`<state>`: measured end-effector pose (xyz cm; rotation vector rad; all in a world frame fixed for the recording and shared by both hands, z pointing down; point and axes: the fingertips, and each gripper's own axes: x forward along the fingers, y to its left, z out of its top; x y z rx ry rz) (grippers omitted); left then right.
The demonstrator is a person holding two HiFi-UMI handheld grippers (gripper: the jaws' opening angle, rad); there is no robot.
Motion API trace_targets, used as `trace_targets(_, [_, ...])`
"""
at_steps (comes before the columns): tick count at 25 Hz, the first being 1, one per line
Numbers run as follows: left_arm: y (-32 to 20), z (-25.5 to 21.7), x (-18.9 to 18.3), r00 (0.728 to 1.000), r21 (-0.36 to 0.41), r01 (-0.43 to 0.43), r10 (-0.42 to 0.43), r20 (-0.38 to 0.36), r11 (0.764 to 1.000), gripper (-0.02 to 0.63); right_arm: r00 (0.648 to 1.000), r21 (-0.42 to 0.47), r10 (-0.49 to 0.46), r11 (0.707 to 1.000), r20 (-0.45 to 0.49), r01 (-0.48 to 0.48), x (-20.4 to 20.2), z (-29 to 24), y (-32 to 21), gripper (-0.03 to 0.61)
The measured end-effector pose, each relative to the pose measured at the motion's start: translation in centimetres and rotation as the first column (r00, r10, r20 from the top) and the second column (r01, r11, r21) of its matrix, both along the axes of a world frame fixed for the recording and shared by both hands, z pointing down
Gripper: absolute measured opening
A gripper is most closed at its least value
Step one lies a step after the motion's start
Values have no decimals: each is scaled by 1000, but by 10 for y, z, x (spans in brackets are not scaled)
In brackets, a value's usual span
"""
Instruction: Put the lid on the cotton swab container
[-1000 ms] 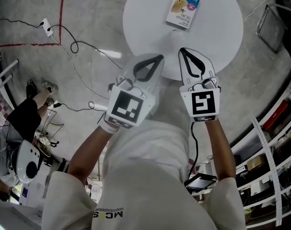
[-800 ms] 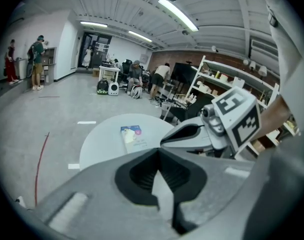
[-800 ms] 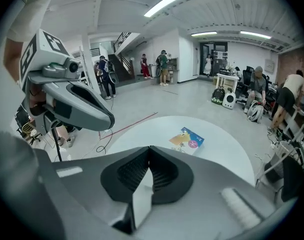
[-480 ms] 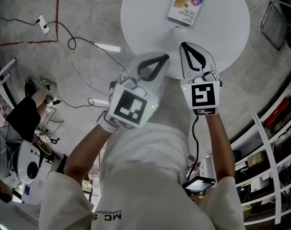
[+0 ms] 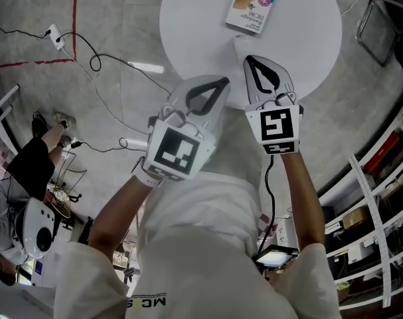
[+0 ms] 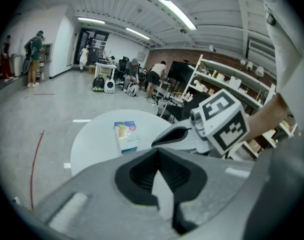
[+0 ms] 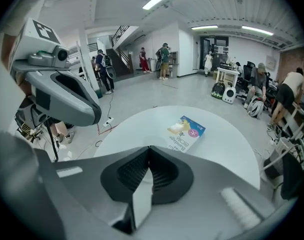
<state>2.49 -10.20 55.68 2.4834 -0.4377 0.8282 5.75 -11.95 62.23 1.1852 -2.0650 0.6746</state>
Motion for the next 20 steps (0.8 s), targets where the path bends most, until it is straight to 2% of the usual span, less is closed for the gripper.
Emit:
trace_targets(8, [7,-2,9,1000,13,-12,12,5,1000,0,999,-32,-8,999,40,10,2,2,1,-6])
trace_targets(13, [6,-10,8,1000,50,8,-9,24,999,0,999,34,-6,999,50,4,1,-14,2,-8])
trace_targets(20, [12,-45,9,994,117,103,-107,28,988,0,997,114,-38,993,65,31,8,-62,14,-8])
